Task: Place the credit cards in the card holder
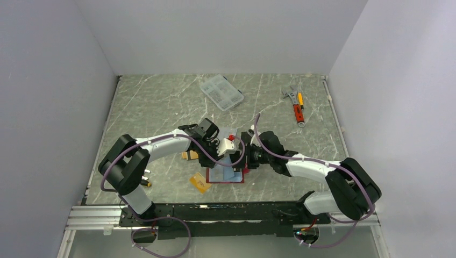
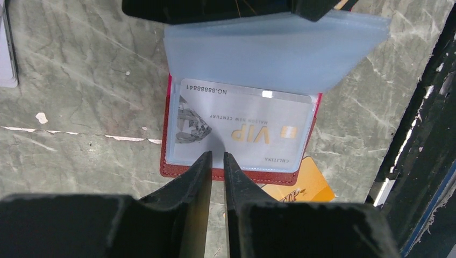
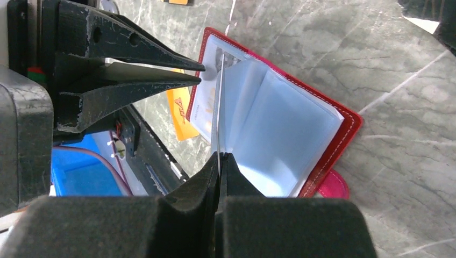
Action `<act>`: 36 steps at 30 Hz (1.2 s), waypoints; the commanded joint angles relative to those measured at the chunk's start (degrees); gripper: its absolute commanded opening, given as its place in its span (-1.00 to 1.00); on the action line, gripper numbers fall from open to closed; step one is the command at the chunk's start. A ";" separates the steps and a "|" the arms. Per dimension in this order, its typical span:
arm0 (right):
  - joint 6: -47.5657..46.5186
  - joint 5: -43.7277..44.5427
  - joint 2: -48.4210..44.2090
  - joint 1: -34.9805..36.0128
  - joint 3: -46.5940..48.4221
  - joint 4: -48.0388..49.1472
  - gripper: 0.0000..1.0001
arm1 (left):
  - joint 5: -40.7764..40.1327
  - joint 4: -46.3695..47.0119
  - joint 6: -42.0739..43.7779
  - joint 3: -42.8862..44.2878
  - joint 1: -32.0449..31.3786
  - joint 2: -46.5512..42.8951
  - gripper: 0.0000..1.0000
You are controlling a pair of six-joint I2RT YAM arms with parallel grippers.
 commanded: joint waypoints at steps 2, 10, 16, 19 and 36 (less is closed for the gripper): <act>-0.94 0.44 1.63 1.98 3.36 1.45 -1.00 | 2.09 -0.90 0.81 2.24 0.16 -2.14 -0.61; -2.01 1.68 3.51 3.72 5.86 -0.23 -1.00 | 2.66 -1.72 1.29 2.77 1.15 -2.80 -0.62; -2.05 2.14 3.54 3.78 5.67 -0.72 -1.00 | 1.65 -2.91 2.37 3.79 3.11 -3.63 -0.63; -2.37 2.57 3.10 3.79 5.32 -1.51 -1.00 | 0.68 -3.72 3.50 4.59 4.70 -4.13 -0.63; -6.79 8.48 -9.21 -0.04 1.69 -15.09 -1.00 | 6.30 -4.55 3.61 10.30 -2.21 2.03 -0.63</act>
